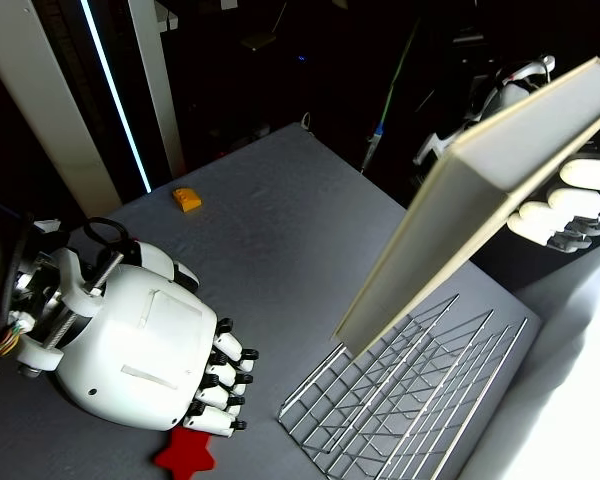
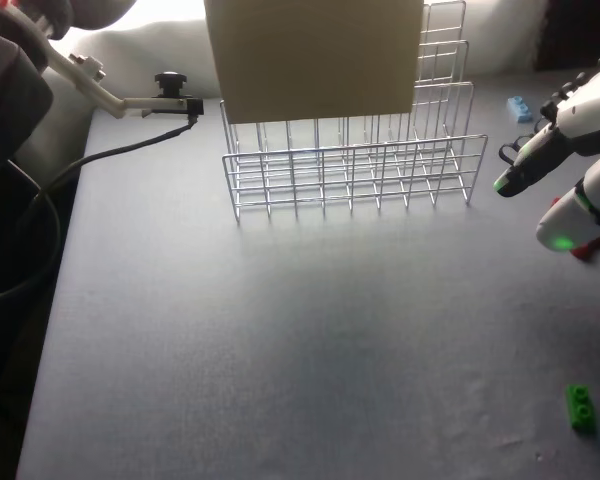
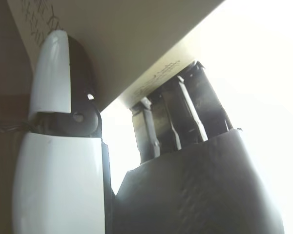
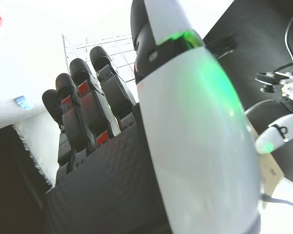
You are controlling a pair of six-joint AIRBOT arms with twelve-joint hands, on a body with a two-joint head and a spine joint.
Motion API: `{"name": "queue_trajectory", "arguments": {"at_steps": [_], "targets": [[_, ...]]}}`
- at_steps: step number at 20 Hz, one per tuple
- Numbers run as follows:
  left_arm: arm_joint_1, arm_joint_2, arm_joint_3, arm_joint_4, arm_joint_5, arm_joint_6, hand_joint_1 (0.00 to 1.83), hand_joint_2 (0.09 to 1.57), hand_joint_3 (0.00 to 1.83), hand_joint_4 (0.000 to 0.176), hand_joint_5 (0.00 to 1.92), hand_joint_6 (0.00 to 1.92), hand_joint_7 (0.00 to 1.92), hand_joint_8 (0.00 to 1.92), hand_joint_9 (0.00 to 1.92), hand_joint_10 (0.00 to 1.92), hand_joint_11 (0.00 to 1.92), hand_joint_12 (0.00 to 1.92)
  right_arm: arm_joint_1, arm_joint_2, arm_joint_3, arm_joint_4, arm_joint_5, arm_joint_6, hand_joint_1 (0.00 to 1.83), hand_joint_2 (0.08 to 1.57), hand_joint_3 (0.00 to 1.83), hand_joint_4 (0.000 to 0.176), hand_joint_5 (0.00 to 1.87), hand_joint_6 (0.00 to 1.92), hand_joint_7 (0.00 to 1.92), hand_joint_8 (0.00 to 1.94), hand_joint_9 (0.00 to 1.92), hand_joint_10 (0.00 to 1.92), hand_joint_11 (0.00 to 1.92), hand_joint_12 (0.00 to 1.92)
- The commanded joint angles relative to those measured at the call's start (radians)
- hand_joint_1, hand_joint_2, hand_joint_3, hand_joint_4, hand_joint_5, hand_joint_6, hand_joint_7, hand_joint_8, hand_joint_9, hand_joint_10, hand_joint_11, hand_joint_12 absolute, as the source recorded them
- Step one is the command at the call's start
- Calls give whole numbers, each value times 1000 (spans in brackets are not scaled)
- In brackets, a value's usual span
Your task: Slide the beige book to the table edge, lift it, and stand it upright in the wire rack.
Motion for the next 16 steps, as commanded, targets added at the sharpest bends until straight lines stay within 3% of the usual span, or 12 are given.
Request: {"name": "queue_trajectory", "arguments": {"at_steps": [1, 7, 10, 13, 16], "targets": [[-9, 0, 7, -31, -143, -17, 1470, 1235, 0, 0, 697, 1328, 487, 1431, 669, 1379, 720, 1595, 16, 5, 0, -35, -62, -2, 237, 1190, 0, 0, 298, 5, 327, 7, 324, 6, 0, 824], [-3, -55, 50, -31, -150, -27, 1472, 1223, 0, 0, 716, 1321, 532, 1384, 695, 1343, 716, 1591, 27, 6, 0, -35, -66, -40, 233, 1194, 0, 0, 298, 1, 330, 1, 324, 2, 0, 806], [5, -78, 76, -31, -154, -43, 1469, 1236, 0, 0, 713, 1322, 508, 1407, 642, 1414, 702, 1611, 24, 7, 0, -35, -67, -84, 253, 1190, 0, 0, 318, 5, 348, 5, 343, 6, 0, 840], [18, -98, 98, -32, -167, -55, 1476, 1209, 0, 0, 734, 1293, 592, 1336, 765, 1252, 678, 1629, 29, 8, 1, -35, -59, -107, 219, 1200, 3, 0, 308, 0, 346, 2, 345, 3, 0, 852], [29, -111, 114, -32, -179, -60, 1475, 1215, 0, 0, 735, 1290, 574, 1360, 711, 1321, 698, 1605, 34, 8, 1, -35, -47, -132, 266, 1191, 0, 0, 332, 4, 353, 2, 345, 3, 0, 868]]}}
